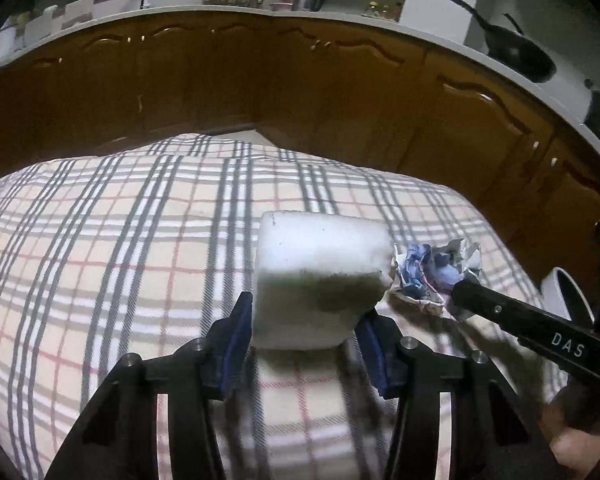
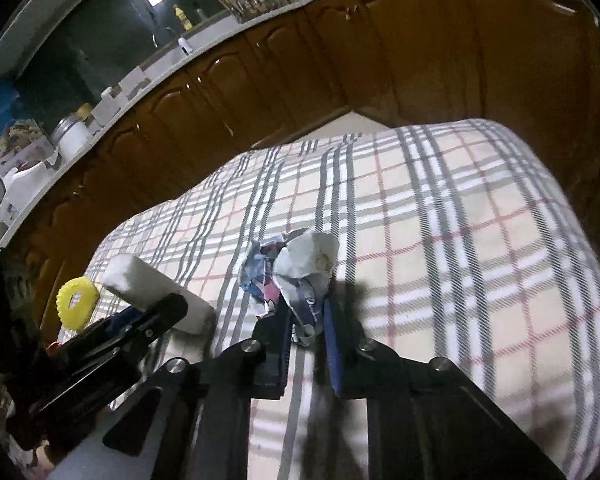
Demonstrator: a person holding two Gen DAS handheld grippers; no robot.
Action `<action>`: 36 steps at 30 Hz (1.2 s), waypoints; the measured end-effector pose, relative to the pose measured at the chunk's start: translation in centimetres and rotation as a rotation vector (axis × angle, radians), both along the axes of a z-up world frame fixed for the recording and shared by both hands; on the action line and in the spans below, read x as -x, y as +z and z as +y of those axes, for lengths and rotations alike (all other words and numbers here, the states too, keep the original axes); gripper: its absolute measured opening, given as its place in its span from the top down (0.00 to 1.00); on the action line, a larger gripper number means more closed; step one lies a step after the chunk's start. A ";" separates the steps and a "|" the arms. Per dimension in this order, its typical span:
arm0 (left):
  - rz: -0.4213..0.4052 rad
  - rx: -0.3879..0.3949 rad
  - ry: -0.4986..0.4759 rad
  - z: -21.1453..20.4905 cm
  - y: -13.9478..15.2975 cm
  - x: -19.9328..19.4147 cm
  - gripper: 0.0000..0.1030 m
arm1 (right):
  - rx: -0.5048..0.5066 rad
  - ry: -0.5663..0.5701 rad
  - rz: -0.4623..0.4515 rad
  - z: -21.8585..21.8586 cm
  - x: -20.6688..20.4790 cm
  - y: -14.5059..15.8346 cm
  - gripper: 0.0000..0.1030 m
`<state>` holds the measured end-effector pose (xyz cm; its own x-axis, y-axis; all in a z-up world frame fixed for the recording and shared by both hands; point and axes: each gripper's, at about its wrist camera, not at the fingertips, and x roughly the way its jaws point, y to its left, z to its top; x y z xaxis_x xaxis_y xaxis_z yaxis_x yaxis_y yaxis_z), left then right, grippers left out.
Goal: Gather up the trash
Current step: 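Grasp the white foam block with the left tool while the right tool grasps the crumpled foil ball, then carry the foam block and foil ball over the white bin and release both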
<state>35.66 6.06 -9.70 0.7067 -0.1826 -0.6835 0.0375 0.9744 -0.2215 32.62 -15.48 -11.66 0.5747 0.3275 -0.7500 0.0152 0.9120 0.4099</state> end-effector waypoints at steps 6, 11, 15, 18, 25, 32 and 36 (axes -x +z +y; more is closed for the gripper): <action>-0.009 -0.010 -0.080 -2.2 1.0 3.0 0.53 | -0.011 -0.039 -0.035 -2.2 4.0 1.6 0.87; 0.002 -0.022 -0.144 -4.3 1.5 5.1 0.53 | 0.001 -0.071 -0.049 -3.8 6.6 2.4 0.87; 0.013 -0.023 -0.178 -5.3 2.2 6.4 0.53 | -0.002 -0.105 -0.061 -5.0 9.1 3.0 0.87; -0.001 -0.036 -0.198 -6.3 3.0 7.6 0.53 | 0.002 -0.125 -0.071 -5.6 10.4 3.4 0.87; -0.036 -0.068 -0.235 -8.2 4.3 10.1 0.53 | 0.006 -0.170 -0.089 -6.9 13.0 4.2 0.87; -0.046 -0.077 -0.280 -10.7 4.7 10.8 0.53 | 0.012 -0.214 -0.107 -8.5 15.3 4.9 0.87; -0.048 -0.085 -0.309 -12.2 5.0 11.1 0.53 | 0.016 -0.246 -0.113 -9.9 16.4 5.0 0.87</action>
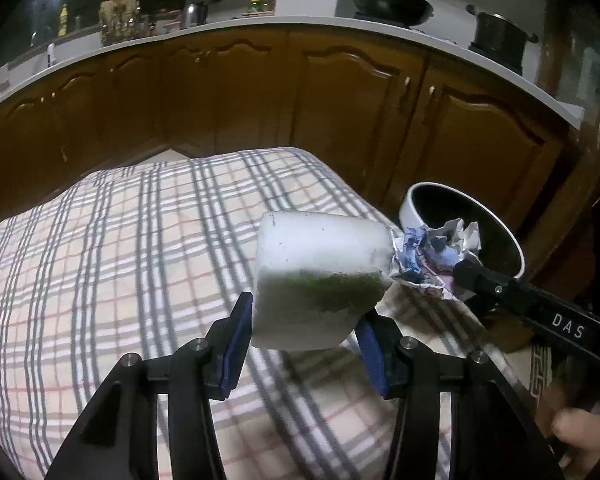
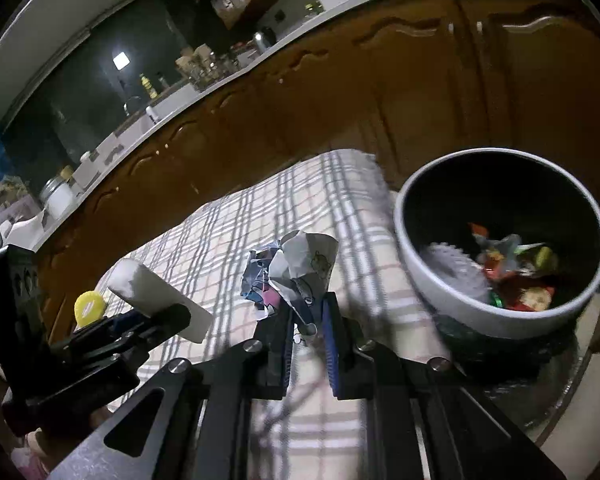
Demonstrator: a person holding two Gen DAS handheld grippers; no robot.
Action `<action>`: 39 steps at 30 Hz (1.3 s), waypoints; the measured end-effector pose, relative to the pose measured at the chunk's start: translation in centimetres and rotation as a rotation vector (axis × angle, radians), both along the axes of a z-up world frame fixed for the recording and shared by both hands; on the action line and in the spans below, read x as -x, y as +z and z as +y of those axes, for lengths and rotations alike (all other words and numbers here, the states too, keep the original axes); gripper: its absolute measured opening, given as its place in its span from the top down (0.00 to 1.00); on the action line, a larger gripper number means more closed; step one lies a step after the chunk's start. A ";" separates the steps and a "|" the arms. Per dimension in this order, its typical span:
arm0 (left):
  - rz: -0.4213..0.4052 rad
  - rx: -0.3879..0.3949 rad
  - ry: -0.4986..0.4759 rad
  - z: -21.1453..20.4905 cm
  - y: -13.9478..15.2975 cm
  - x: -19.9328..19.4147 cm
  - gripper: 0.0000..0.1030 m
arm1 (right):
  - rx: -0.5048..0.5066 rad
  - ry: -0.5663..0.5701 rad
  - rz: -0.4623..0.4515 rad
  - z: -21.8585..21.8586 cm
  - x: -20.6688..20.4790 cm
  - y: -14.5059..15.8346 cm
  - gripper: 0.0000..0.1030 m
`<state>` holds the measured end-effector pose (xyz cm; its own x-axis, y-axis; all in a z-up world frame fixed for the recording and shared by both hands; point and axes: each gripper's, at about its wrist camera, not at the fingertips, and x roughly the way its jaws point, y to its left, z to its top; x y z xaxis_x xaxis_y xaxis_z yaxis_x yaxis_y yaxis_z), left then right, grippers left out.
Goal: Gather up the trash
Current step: 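Carry the foam block and foil ball over the white bin and release both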
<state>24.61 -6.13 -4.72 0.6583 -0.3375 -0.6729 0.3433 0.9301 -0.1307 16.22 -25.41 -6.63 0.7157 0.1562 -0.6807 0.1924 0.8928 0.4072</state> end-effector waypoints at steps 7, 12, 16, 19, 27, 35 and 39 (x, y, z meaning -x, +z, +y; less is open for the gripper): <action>-0.001 -0.003 -0.044 -2.3 0.2 -0.3 0.53 | 0.015 -0.061 -0.014 -2.4 1.8 0.6 0.87; 0.005 0.006 -0.076 -3.8 0.4 -0.7 0.53 | 0.023 -0.104 -0.017 -4.1 2.6 0.8 0.87; 0.000 0.004 -0.105 -5.2 0.7 -1.0 0.53 | 0.030 -0.133 -0.018 -5.5 3.6 0.9 0.87; -0.002 0.006 -0.124 -6.1 0.8 -1.2 0.53 | 0.037 -0.150 -0.017 -6.4 4.0 1.0 0.87; -0.018 -0.004 -0.168 -8.3 1.1 -1.6 0.53 | 0.050 -0.183 -0.019 -7.5 4.7 1.5 0.86; -0.021 -0.018 -0.193 -10.1 0.8 -2.4 0.53 | 0.062 -0.203 -0.020 -8.5 5.3 1.6 0.87; -0.020 -0.021 -0.204 -11.2 0.7 -2.8 0.53 | 0.067 -0.215 -0.021 -9.5 5.4 1.7 0.87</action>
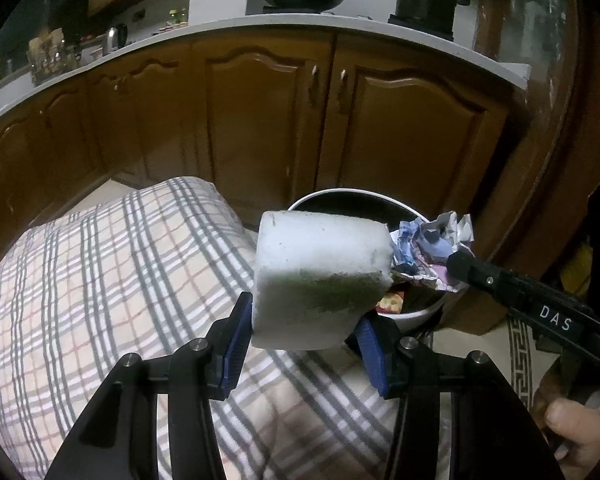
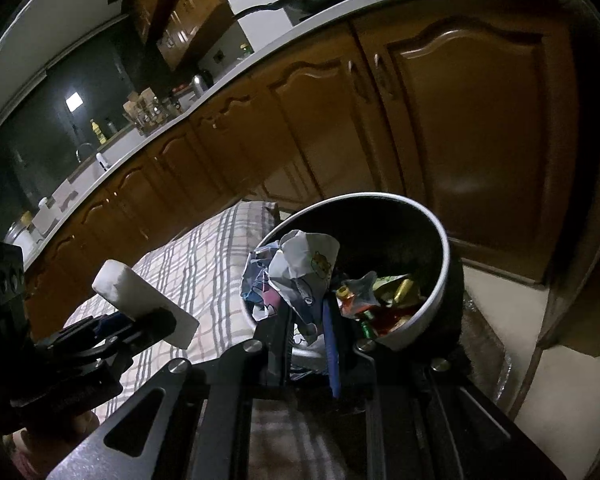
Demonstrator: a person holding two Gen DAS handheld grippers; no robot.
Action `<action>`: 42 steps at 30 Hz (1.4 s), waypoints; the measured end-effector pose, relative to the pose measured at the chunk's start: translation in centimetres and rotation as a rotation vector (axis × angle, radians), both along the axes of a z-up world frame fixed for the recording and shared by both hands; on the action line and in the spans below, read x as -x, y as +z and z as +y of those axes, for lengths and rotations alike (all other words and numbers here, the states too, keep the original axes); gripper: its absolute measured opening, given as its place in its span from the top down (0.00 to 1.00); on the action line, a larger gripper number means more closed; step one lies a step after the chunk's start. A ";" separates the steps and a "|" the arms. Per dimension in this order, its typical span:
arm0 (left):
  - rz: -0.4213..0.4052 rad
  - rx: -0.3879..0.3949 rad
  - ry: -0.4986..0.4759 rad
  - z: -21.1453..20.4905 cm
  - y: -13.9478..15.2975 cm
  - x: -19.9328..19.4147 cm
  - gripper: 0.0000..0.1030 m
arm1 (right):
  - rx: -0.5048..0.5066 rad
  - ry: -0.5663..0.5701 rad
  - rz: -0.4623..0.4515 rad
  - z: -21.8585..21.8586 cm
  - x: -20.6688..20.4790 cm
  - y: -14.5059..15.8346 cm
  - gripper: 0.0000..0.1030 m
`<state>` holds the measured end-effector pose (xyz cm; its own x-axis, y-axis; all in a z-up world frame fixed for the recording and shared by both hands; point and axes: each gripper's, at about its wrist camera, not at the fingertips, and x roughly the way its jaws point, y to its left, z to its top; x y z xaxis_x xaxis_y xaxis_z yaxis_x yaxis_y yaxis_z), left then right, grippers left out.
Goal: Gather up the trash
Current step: 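Carry the foam block and foil ball over the white bin and release both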
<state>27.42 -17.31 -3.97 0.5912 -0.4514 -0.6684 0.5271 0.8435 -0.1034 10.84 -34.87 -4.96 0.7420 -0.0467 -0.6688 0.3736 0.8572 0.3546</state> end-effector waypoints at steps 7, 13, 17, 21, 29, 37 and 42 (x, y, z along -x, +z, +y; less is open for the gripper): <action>0.002 -0.017 -0.020 -2.1 -0.4 -0.8 0.53 | 0.011 -0.017 0.005 -1.7 -0.1 0.1 0.87; 0.011 -0.019 -0.025 -3.5 -0.6 -1.9 0.53 | 0.016 -0.031 0.015 -3.1 -0.4 -0.1 0.87; 0.008 -0.023 -0.031 -4.6 -0.6 -2.6 0.53 | 0.022 -0.034 0.017 -3.6 -0.6 0.0 0.87; 0.005 -0.027 -0.035 -5.5 -0.6 -3.2 0.53 | 0.026 -0.037 0.018 -4.0 -0.9 0.0 0.87; 0.010 -0.034 -0.032 -6.6 -0.9 -4.2 0.53 | 0.026 -0.041 0.038 -4.7 -1.4 -0.4 0.86; 0.021 -0.044 -0.033 -7.7 -1.4 -4.7 0.53 | 0.029 -0.043 0.049 -5.3 -2.1 -0.5 0.86; 0.032 -0.049 -0.035 -8.0 -1.7 -5.1 0.53 | 0.033 -0.041 0.061 -5.7 -2.5 -0.6 0.86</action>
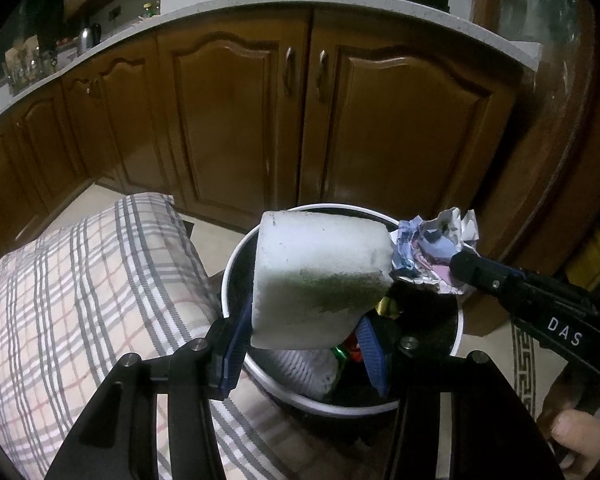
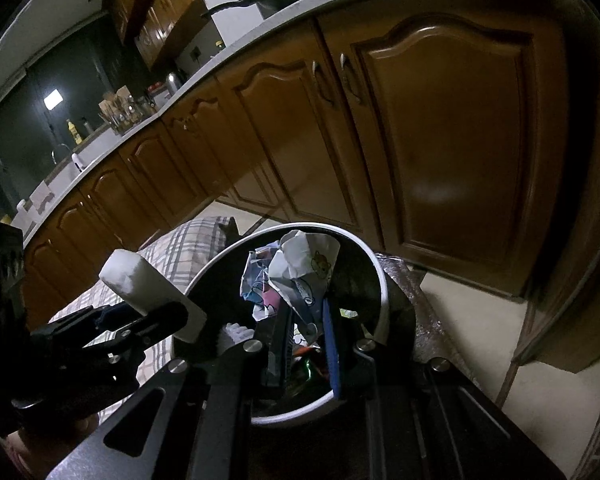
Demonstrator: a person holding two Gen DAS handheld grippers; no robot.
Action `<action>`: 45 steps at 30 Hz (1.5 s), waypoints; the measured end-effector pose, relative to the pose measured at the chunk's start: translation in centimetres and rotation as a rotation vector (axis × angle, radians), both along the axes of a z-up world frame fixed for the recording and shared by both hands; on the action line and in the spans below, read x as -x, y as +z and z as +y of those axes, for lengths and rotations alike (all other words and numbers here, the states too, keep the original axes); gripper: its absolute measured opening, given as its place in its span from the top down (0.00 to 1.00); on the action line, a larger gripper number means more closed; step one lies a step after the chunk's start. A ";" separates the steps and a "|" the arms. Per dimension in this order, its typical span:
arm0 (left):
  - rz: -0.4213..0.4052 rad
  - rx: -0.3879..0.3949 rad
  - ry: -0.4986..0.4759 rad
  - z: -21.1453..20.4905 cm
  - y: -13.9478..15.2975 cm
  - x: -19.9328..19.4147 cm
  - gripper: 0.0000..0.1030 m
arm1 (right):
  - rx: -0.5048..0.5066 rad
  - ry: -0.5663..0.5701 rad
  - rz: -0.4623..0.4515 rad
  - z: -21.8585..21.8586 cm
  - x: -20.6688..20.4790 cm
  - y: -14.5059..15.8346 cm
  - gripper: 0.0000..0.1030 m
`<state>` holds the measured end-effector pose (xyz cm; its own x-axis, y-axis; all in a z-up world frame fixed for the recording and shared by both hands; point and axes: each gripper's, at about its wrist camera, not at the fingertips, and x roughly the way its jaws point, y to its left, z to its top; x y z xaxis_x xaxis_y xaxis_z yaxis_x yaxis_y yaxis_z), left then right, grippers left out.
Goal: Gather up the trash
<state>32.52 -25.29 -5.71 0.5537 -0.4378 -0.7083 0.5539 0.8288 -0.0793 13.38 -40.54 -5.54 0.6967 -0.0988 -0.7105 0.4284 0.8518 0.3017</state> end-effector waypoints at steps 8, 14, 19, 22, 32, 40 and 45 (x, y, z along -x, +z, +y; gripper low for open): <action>0.046 -0.007 0.002 -0.5 -0.5 -0.9 0.49 | -0.009 0.017 0.038 -0.4 -1.0 -0.7 0.82; 0.068 -0.006 0.023 -0.2 -0.3 -1.5 0.42 | -0.064 0.006 0.042 -1.5 -1.2 -1.5 0.69; 0.074 0.014 0.041 0.8 -0.1 -1.4 0.37 | -0.086 0.004 0.024 -1.4 -0.9 -1.3 0.50; 0.065 0.031 0.047 1.7 0.2 -0.7 0.35 | -0.090 0.001 0.010 -1.0 -0.5 -1.0 0.49; 0.016 0.133 0.124 8.3 1.1 4.1 0.19 | -0.066 0.007 -0.075 2.7 2.0 1.8 0.06; -0.089 0.190 0.176 13.5 2.5 9.5 0.13 | 0.007 0.005 -0.126 7.3 4.1 3.8 0.00; -0.151 0.200 0.210 16.5 2.9 13.7 0.11 | 0.053 0.011 -0.159 10.5 5.4 4.5 0.00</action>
